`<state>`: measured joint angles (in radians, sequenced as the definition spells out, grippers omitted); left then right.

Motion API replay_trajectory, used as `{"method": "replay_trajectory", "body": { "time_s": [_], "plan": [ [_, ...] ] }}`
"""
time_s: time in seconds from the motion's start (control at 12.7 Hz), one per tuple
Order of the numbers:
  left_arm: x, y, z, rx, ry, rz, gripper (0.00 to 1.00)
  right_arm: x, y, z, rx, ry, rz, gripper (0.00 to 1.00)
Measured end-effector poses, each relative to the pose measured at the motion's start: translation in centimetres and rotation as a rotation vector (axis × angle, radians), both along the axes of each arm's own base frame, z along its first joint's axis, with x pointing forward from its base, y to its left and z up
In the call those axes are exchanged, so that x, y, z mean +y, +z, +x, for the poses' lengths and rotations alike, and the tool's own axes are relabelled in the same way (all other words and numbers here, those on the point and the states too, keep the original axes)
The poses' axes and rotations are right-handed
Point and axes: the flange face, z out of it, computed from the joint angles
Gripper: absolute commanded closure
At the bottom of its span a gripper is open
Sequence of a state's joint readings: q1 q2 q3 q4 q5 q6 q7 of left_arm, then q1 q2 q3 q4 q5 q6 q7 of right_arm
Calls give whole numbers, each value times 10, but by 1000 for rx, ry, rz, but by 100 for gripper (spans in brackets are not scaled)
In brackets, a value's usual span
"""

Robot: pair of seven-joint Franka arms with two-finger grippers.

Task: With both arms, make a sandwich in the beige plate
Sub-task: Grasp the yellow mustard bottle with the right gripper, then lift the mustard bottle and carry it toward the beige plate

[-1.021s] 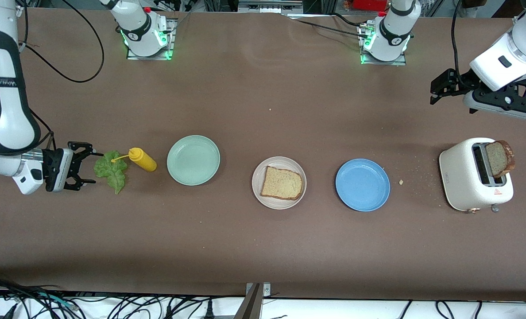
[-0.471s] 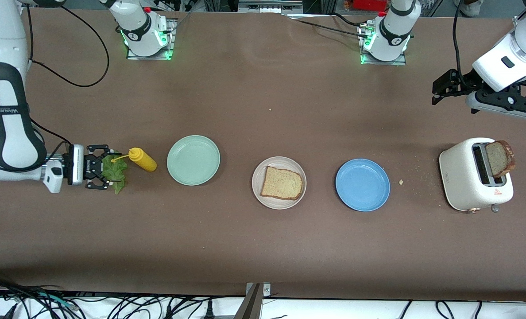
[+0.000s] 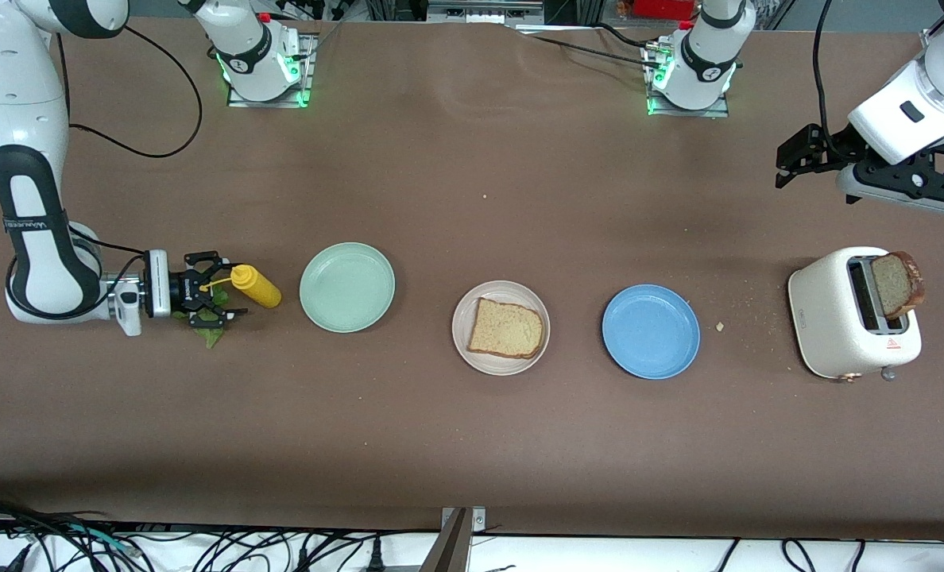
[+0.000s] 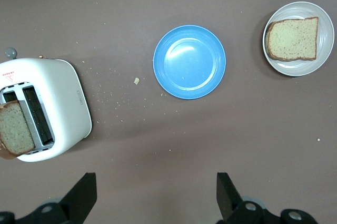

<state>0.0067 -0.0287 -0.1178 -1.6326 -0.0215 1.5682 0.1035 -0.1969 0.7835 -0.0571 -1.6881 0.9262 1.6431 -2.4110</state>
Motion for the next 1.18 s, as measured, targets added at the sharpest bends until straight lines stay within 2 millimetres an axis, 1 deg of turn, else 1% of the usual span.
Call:
{"method": "replay_trajectory", "body": {
  "time_s": [0.31, 0.39, 0.47, 0.63, 0.71, 0.86, 0.94, 1.02, 1.1, 1.18],
  "plan": [
    [0, 0, 0, 0, 0, 0, 0, -2, -27, -11, 16, -18, 42, 0],
    [0, 0, 0, 0, 0, 0, 0, -2, -35, -14, 26, -27, 52, 3],
    [0, 0, 0, 1, 0, 0, 0, -1, -42, -17, 36, -37, 63, 12],
    [0, 0, 0, 2, 0, 0, 0, 1, -49, -20, 47, -57, 83, 21],
    [0, 0, 0, 2, 0, 0, 0, 2, -49, -19, 48, -64, 90, 31],
    [0, 0, 0, 2, 1, 0, 0, 6, -48, -18, 46, -70, 102, 69],
    [0, 0, 0, 3, 1, 0, 0, 8, -48, -17, 45, -72, 107, 83],
    [0, 0, 0, 3, 1, 0, 0, 9, -48, -17, 44, -72, 108, 95],
    [0, 0, 0, 4, 1, 0, 0, 9, -48, -17, 44, -74, 110, 100],
    [1, 0, 0, 5, 1, 1, 0, 9, -47, -16, 42, -75, 111, 100]
  ]
}}
